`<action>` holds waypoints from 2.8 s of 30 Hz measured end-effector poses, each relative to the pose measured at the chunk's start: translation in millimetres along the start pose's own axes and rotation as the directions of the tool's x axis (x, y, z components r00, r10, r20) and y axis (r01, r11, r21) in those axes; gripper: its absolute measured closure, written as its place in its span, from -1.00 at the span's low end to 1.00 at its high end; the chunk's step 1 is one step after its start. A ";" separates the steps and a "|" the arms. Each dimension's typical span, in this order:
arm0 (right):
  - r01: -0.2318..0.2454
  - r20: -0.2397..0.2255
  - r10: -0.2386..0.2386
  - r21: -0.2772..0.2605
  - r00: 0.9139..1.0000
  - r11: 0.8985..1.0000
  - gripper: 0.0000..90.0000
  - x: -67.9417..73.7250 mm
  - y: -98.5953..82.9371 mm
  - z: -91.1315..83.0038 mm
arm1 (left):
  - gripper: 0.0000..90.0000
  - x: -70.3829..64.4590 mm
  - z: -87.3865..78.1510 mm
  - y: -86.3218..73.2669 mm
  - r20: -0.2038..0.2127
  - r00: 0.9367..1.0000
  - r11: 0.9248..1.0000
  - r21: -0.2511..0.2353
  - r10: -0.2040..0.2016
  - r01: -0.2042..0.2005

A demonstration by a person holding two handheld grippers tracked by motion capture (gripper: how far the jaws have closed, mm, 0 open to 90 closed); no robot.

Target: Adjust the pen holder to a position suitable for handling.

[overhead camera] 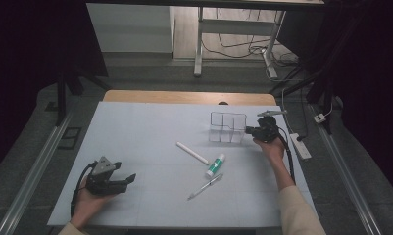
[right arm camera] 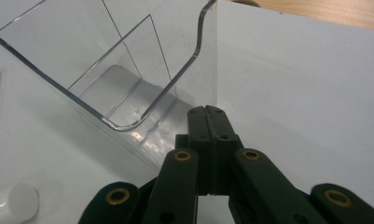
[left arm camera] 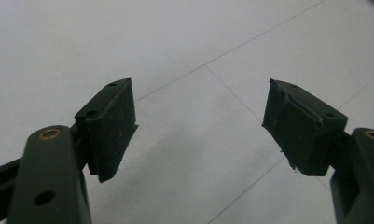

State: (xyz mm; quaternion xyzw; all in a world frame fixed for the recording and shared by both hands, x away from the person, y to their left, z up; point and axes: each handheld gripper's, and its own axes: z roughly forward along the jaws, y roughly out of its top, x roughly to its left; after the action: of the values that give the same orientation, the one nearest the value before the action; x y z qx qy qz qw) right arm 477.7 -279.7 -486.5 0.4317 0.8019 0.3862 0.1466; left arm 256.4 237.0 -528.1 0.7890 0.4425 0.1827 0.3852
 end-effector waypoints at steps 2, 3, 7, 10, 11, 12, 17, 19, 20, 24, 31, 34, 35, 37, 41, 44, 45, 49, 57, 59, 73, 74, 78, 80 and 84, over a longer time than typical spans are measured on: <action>0.002 -0.004 -0.003 -0.001 1.000 1.000 0.98 1.9 0.4 1.7 | -0.44 0.0 -0.3 0.0 0.000 1.000 1.000 -0.001 0.000 0.000; 0.002 -0.004 -0.003 -0.001 1.000 1.000 0.98 1.9 0.4 1.7 | -0.44 0.2 -0.4 -0.1 0.000 1.000 1.000 -0.001 -0.002 0.002; 0.010 -0.007 -0.010 0.005 1.000 1.000 0.98 5.9 2.0 4.9 | -0.44 0.5 -0.4 -0.1 0.000 1.000 1.000 -0.001 -0.004 0.004; 0.013 -0.010 -0.013 0.006 1.000 1.000 0.98 7.6 2.7 6.2 | -0.44 0.4 -0.2 -0.1 0.001 1.000 1.000 0.000 -0.002 0.002; 0.018 -0.014 -0.018 0.006 1.000 1.000 0.98 9.6 3.4 7.6 | -0.44 0.4 -0.2 -0.1 0.000 1.000 1.000 0.000 -0.003 0.003; 0.018 -0.014 -0.018 0.006 1.000 1.000 0.98 9.6 3.4 7.6 | -0.44 0.4 -0.3 0.0 0.000 1.000 1.000 -0.001 -0.004 0.004; 0.031 -0.022 -0.030 0.008 0.999 0.999 0.98 15.9 5.2 10.9 | -0.44 0.6 0.0 0.0 0.001 1.000 1.000 0.000 -0.005 0.005; 0.033 -0.025 -0.033 0.008 0.999 0.999 0.98 18.1 5.8 12.0 | -0.44 0.5 0.0 0.0 0.002 1.000 1.000 0.000 -0.004 0.004; 0.038 -0.028 -0.038 0.009 0.999 0.999 0.98 18.8 6.2 12.5 | -0.44 0.5 0.1 0.0 0.002 1.000 1.000 0.000 -0.004 0.004; 0.041 -0.034 -0.041 0.010 0.999 0.999 0.98 22.2 7.2 14.0 | -0.44 0.6 0.2 0.0 0.003 1.000 1.000 0.000 -0.005 0.005; 0.052 -0.042 -0.052 0.011 0.998 0.999 0.98 27.6 9.6 17.2 | -0.44 0.8 0.1 0.0 0.003 1.000 1.000 -0.001 -0.005 0.005; 0.057 -0.046 -0.057 0.010 0.997 0.998 0.98 30.2 10.4 18.9 | -0.44 0.7 0.0 0.0 0.003 1.000 1.000 -0.001 -0.005 0.005; 0.060 -0.047 -0.060 0.011 0.997 0.998 0.98 30.9 10.6 19.3 | -0.44 0.7 0.0 0.0 0.003 1.000 1.000 -0.002 -0.005 0.005; 0.062 -0.048 -0.062 0.011 0.997 0.998 0.98 32.2 11.0 20.1 | -0.44 0.9 -0.1 0.0 0.003 1.000 1.000 -0.001 -0.005 0.005; 0.067 -0.049 -0.066 0.010 0.997 0.998 0.98 34.0 11.7 21.4 | -0.44 1.0 0.0 0.1 0.003 1.000 1.000 -0.001 -0.006 0.006; 0.070 -0.049 -0.070 0.009 0.996 0.997 0.98 36.0 12.4 22.8 | -0.44 0.9 0.2 0.0 0.003 1.000 1.000 -0.001 -0.006 0.006; 0.072 -0.049 -0.071 0.009 0.996 0.997 0.98 36.7 12.9 23.6 | -0.44 1.0 0.4 0.1 0.002 1.000 1.000 0.001 -0.005 0.005; 0.080 -0.049 -0.079 0.009 0.996 0.997 0.98 41.4 15.2 27.3 | -0.44 0.7 0.4 0.2 0.002 1.000 1.000 0.001 -0.005 0.005; 0.097 -0.058 -0.097 0.006 0.994 0.995 0.98 50.3 18.8 35.4 | -0.44 1.1 0.4 0.0 0.002 1.000 1.000 0.001 -0.004 0.004; 0.102 -0.059 -0.101 0.009 0.993 0.995 0.98 52.2 19.8 36.6 | -0.44 1.3 0.3 0.0 0.002 1.000 1.000 0.001 -0.005 0.005; 0.117 -0.076 -0.117 -0.001 0.990 0.993 0.98 64.3 25.2 47.3 | -0.44 1.4 0.3 -0.1 0.001 1.000 1.000 0.002 -0.004 0.004; 0.117 -0.077 -0.117 -0.001 0.990 0.993 0.98 65.2 25.5 47.8 | -0.44 1.4 0.3 -0.1 0.002 1.000 1.000 0.002 -0.004 0.004; 0.121 -0.081 -0.120 0.002 0.989 0.993 0.98 67.7 26.6 49.7 | -0.44 1.6 0.5 -0.2 0.002 1.000 1.000 0.004 -0.003 0.003; 0.122 -0.083 -0.122 0.000 0.989 0.993 0.98 68.7 27.1 50.8 | -0.44 1.5 0.3 -0.2 0.002 1.000 1.000 0.003 -0.003 0.003; 0.126 -0.083 -0.125 -0.001 0.989 0.992 0.98 71.0 27.8 53.2 | -0.44 1.3 0.3 -0.2 0.001 1.000 1.000 0.003 -0.003 0.003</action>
State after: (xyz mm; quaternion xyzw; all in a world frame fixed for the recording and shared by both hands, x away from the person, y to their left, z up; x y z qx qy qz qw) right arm 482.5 -187.1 -493.8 0.3643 0.8337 0.3921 0.1362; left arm 257.2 238.0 -528.5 0.7890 0.4438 0.1811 0.3844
